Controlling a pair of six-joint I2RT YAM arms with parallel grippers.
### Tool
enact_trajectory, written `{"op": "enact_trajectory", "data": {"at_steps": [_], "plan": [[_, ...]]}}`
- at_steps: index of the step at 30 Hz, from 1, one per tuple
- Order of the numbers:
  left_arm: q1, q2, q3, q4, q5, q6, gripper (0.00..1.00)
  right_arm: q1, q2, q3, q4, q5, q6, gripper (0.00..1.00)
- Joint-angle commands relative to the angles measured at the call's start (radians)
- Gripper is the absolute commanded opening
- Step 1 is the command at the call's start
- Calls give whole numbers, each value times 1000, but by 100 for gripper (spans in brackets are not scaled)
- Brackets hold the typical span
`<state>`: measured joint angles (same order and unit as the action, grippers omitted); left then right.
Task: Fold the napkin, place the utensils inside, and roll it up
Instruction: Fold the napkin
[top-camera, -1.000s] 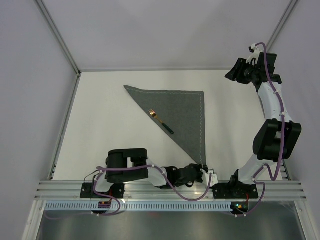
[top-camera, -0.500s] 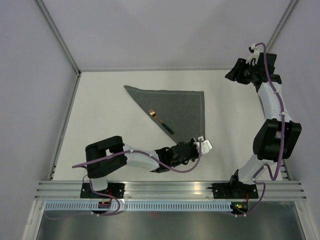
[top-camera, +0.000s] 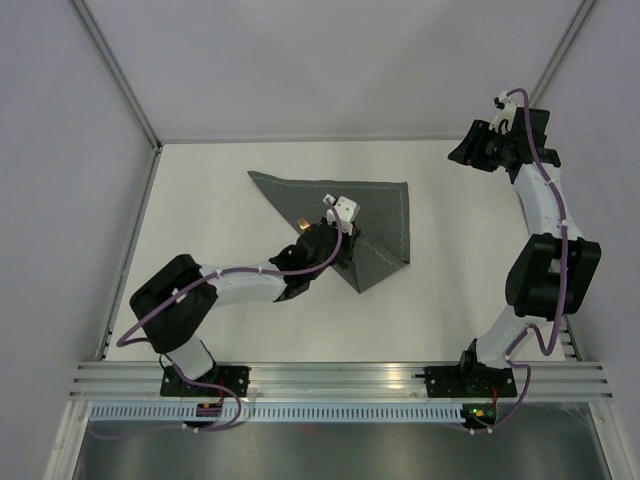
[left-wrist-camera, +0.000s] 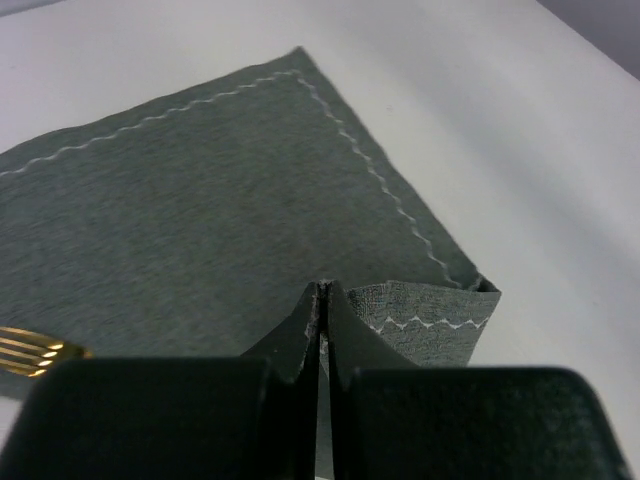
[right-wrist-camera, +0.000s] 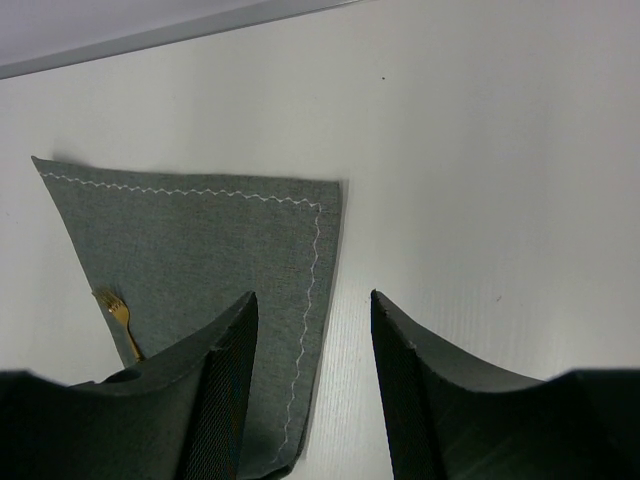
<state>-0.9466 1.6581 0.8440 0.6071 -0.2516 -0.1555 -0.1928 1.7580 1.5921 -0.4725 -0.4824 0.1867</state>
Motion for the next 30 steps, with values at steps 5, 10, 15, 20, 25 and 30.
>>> {"op": "enact_trajectory", "data": {"at_steps": [5, 10, 15, 20, 25, 30], "plan": [[186, -63, 3, -84, -2, -197, 2, 27, 9, 45, -23, -10, -21, 55], [272, -46, 21, -106, 21, -217, 2, 52, 11, 42, -37, 7, -36, 55], [335, -11, 47, -125, 63, -260, 2, 72, 9, 37, -46, 24, -53, 55], [354, 22, 63, -132, 80, -277, 2, 82, 11, 22, -49, 31, -61, 55], [365, 54, 75, -145, 80, -294, 2, 90, 14, 12, -51, 38, -72, 55], [388, 78, 90, -170, 106, -326, 2, 93, 15, 6, -51, 39, -76, 55]]}}
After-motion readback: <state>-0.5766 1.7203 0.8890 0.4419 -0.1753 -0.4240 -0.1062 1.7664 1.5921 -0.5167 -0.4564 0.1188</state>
